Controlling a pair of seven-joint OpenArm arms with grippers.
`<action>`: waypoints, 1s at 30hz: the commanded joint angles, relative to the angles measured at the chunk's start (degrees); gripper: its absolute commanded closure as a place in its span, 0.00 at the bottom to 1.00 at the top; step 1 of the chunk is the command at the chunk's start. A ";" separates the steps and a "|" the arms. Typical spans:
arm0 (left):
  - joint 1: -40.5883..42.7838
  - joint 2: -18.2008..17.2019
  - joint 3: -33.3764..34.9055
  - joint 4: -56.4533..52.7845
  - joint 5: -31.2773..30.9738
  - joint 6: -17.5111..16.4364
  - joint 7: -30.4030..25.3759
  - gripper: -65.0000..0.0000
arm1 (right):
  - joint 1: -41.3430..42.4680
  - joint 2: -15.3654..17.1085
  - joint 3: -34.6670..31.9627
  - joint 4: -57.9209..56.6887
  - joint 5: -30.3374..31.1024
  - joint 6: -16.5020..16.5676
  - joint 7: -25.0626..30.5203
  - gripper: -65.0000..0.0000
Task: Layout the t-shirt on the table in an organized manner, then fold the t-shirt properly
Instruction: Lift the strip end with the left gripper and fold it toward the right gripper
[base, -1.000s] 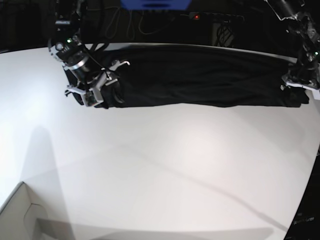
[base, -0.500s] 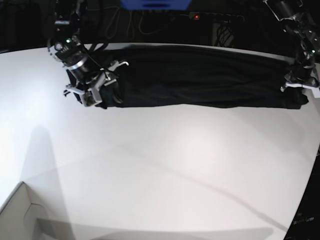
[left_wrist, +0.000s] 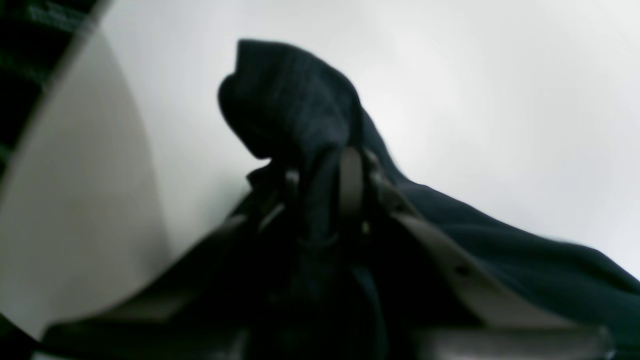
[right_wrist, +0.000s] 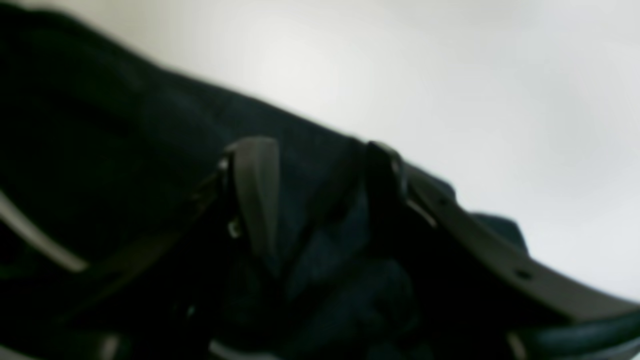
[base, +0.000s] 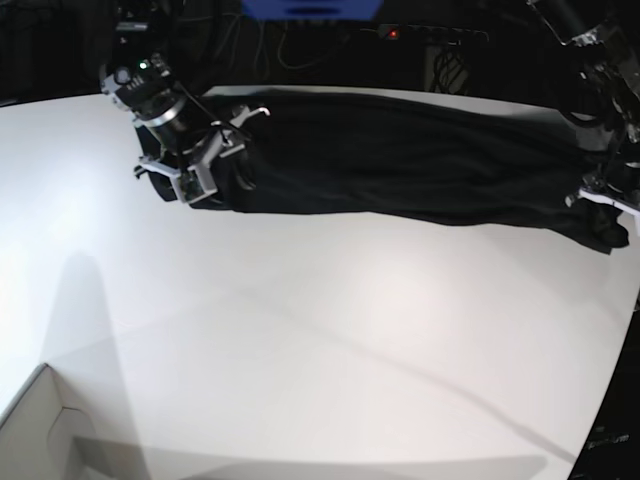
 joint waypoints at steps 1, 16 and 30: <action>0.23 0.36 -0.27 2.86 -0.20 -0.08 -1.19 1.00 | 0.19 -0.06 0.05 1.12 0.93 0.25 1.12 0.56; 7.97 8.45 18.28 21.23 7.27 0.45 -1.81 1.00 | 1.86 -3.58 13.59 3.49 1.02 0.25 1.12 0.56; 10.34 14.16 42.81 21.14 29.51 0.54 -8.31 1.00 | 1.42 -3.58 13.59 3.49 1.02 0.25 0.68 0.56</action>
